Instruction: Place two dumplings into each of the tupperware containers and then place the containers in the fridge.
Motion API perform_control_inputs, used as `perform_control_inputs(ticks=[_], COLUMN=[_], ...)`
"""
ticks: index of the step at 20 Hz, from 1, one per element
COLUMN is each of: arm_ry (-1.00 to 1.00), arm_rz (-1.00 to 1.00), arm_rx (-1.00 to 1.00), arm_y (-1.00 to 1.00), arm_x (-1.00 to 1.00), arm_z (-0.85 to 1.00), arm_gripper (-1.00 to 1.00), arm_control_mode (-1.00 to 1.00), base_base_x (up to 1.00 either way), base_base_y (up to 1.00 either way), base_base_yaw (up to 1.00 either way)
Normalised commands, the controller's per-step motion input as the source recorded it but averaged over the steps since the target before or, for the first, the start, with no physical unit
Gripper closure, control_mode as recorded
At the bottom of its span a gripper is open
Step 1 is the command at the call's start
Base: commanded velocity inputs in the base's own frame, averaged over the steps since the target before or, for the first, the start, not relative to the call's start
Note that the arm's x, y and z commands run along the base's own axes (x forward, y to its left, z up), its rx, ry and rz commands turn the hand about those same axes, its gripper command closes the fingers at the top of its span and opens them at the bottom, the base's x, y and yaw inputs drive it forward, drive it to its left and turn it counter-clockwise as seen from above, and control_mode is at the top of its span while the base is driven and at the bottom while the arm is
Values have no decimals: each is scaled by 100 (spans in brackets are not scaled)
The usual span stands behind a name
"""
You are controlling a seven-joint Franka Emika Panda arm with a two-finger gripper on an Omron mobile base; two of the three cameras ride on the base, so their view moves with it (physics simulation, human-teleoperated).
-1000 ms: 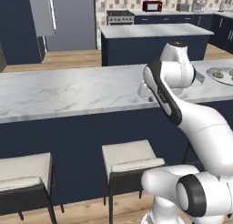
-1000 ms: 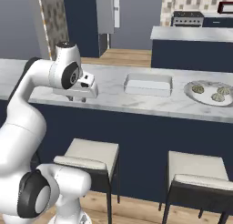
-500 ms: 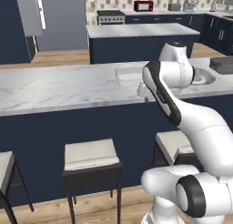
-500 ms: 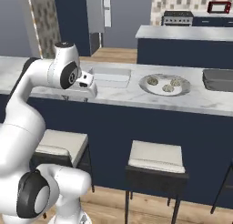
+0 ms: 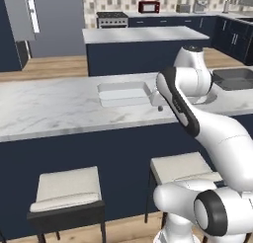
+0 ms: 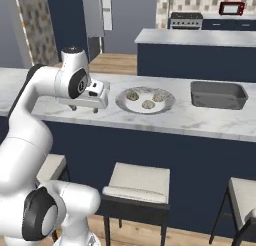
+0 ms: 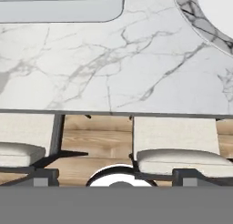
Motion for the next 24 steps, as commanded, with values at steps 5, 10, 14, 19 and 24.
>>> perform_control_inputs(ticks=[5,10,14,19,24], arm_ry=[0,0,0,-1,-3], arm_rz=[0,0,0,0,-1], arm_rx=[0,0,0,1,3], arm_y=[0,0,0,-22,-57], arm_x=[0,0,0,60,100], arm_z=[0,0,0,0,-5], arm_gripper=[-100,-100,-100,-100,-100], arm_control_mode=[100,100,-100,-100,-100], base_base_x=[39,80,40,0,0], base_base_y=[-56,-5,-1,0,0], base_base_yaw=[-3,0,0,0,0])
